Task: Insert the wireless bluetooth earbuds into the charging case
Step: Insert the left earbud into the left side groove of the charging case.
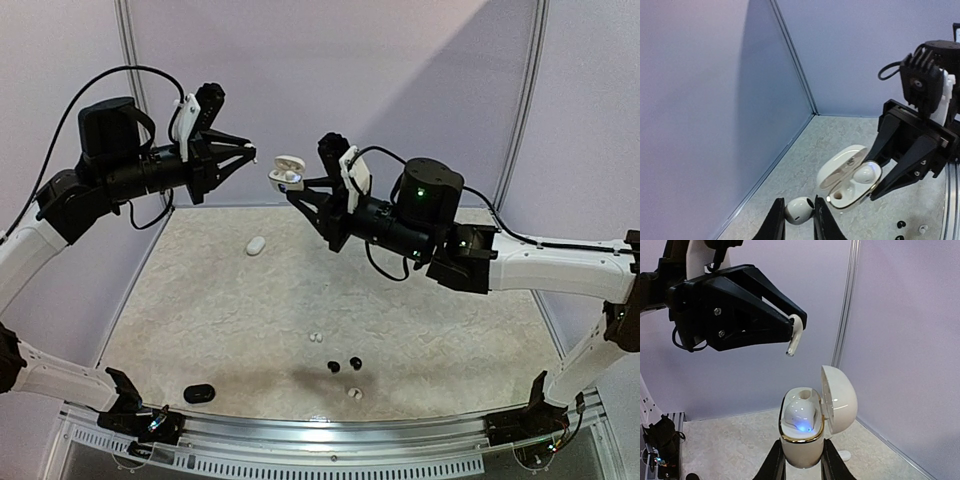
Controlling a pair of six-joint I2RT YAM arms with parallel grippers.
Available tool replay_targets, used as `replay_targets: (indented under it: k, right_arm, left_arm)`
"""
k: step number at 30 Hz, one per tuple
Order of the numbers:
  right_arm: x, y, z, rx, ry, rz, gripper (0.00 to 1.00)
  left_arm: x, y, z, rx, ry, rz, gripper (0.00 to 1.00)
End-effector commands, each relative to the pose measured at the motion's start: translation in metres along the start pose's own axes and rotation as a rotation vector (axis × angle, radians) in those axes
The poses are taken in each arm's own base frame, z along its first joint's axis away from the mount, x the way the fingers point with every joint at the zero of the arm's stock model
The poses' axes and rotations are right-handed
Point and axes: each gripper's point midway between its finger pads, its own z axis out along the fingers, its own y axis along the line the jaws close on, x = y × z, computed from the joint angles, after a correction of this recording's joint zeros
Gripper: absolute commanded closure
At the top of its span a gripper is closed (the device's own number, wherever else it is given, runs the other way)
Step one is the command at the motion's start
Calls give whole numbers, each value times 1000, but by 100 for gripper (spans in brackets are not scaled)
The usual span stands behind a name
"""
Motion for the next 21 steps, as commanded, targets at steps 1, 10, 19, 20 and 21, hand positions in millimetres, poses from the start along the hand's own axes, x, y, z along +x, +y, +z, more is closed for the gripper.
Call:
replay_targets:
  k: [1,10,19,20,21]
  right_arm:
    - [-5,-1,11,30,-21,-26,100]
    - [-1,-1,17,42,0,-40,100]
    - [7,1,20,46,26,-66,100]
    - [7,1,20,48,27,-67,100]
    - [8,2,21,47,29,-69,100]
  left_arm:
    - [-5,-22,-1,72,-54,121,100]
    - [10,-28,5,46,-33,281,100]
    - [8,-22,14,1,-28,352,100]
    - [9,-22,15,-4,-24,358,100]
    - [10,-23,16,-3,-14,360,100]
